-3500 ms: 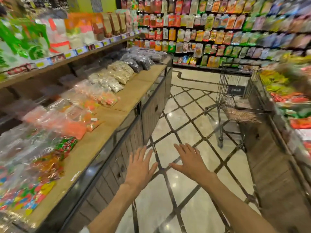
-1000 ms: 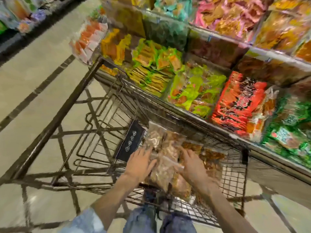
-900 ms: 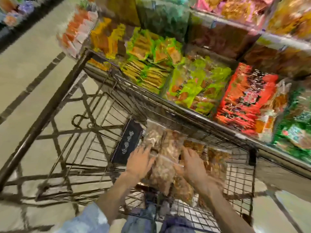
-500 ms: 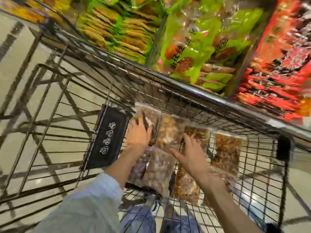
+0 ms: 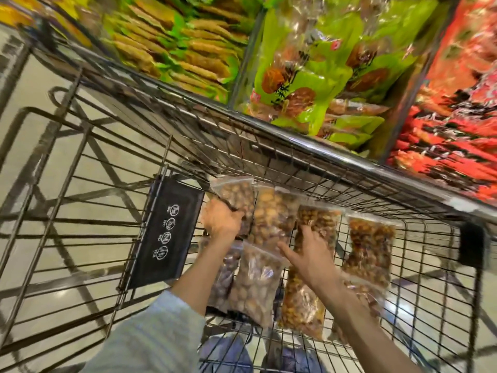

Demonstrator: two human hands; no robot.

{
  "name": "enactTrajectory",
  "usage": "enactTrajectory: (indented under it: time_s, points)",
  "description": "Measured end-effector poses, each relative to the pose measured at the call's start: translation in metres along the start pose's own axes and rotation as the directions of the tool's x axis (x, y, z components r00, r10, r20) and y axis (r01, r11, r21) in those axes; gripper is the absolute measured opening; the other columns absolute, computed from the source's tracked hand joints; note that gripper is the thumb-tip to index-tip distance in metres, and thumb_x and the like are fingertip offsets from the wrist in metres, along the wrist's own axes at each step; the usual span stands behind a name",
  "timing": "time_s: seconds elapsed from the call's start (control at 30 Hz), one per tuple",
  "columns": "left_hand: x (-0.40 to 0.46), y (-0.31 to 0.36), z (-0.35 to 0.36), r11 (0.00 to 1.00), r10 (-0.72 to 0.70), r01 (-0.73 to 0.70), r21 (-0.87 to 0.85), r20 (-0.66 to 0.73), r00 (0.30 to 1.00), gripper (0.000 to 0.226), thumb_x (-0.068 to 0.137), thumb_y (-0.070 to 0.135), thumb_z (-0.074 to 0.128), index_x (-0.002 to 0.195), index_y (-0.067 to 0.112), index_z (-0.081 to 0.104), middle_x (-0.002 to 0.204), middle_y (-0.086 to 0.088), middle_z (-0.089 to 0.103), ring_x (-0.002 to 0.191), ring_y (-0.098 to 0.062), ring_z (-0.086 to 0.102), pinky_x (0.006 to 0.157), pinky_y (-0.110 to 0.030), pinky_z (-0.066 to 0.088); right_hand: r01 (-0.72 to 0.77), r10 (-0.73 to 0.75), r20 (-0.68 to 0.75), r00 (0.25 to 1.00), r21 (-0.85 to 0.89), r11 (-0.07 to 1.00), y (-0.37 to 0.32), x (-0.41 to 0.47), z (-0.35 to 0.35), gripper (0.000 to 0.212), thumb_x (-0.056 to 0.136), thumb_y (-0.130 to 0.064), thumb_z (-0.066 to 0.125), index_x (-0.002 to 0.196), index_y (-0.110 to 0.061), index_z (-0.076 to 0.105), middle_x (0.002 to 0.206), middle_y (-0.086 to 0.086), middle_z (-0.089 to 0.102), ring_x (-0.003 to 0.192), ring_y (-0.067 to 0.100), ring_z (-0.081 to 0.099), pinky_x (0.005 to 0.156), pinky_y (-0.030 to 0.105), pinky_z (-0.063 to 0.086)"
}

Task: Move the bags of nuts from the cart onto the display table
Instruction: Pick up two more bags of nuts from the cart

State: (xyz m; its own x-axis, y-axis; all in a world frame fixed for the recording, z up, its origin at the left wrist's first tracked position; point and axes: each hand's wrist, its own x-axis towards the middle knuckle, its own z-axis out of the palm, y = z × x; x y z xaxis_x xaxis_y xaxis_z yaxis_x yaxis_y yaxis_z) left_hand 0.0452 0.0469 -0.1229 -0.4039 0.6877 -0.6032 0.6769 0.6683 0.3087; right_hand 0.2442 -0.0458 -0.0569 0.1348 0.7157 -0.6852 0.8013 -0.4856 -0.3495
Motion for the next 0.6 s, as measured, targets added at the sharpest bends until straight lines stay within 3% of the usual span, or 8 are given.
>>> enactTrajectory:
  time_s: [0.13,0.27,0.33,0.43,0.5,0.6]
  points:
    - [-0.011,-0.008,-0.005,0.980,0.119,-0.114,-0.163,0.019,0.993,0.065,0.084,0.022,0.086,0.134,0.006,0.047,0.130,-0.017,0.056,0.113,-0.030,0.056,0.094,-0.034,0.042,-0.001,0.001,0.031,1.000,0.015,1.000,-0.004,-0.003,-0.004,0.077,0.098,-0.060,0.059,0.154,-0.011,0.038,0.143,0.010,0.054,0.132,0.026,0.051,0.112,0.041,0.043]
    - [-0.023,-0.029,-0.012,0.940,0.241,-0.220,-0.259,0.050,0.969,0.055,0.089,0.026,0.082,0.122,0.024,0.039,0.112,-0.004,0.064,0.105,-0.032,0.066,0.092,-0.044,0.054,-0.036,0.035,0.040,0.999,0.028,0.999,-0.007,0.001,0.000,0.071,0.094,-0.066,0.057,0.141,-0.014,0.047,0.133,0.006,0.058,0.120,0.022,0.056,0.106,0.041,0.051]
    - [-0.030,-0.037,-0.021,0.915,0.255,-0.220,-0.337,0.063,0.965,0.053,0.090,0.025,0.082,0.123,0.020,0.041,0.098,0.002,0.061,0.098,-0.034,0.066,0.085,-0.041,0.051,-0.059,0.058,0.038,0.998,0.035,0.998,-0.009,0.004,0.002,0.069,0.092,-0.071,0.054,0.131,-0.013,0.050,0.125,0.006,0.060,0.111,0.023,0.060,0.098,0.045,0.056]
    - [-0.038,-0.049,-0.038,0.908,0.249,-0.223,-0.355,0.027,0.968,0.063,0.086,0.032,0.086,0.132,0.016,0.046,0.101,0.003,0.063,0.095,-0.024,0.063,0.082,-0.038,0.047,-0.091,0.089,0.047,0.995,0.046,0.995,-0.013,0.012,0.008,0.069,0.093,-0.067,0.058,0.128,-0.008,0.052,0.116,0.006,0.061,0.104,0.024,0.063,0.092,0.042,0.059]
    - [-0.040,-0.056,-0.048,0.898,0.207,-0.180,-0.401,0.024,0.978,0.059,0.083,0.034,0.088,0.128,0.021,0.052,0.105,0.006,0.069,0.099,-0.018,0.065,0.087,-0.037,0.050,-0.118,0.115,0.059,0.992,0.048,0.992,-0.018,0.019,0.010,0.058,0.094,-0.065,0.060,0.109,-0.010,0.054,0.098,0.002,0.059,0.082,0.016,0.057,0.074,0.031,0.055]
    - [-0.038,-0.067,-0.056,0.853,0.135,-0.078,-0.515,0.075,0.988,0.049,0.082,0.027,0.090,0.119,0.020,0.059,0.103,0.008,0.071,0.102,-0.019,0.070,0.092,-0.033,0.053,-0.181,0.170,0.074,0.983,0.198,0.963,-0.032,0.029,0.011,0.046,0.098,-0.055,0.064,0.076,-0.016,0.052,0.071,-0.003,0.057,0.055,0.011,0.046,0.049,0.020,0.044]
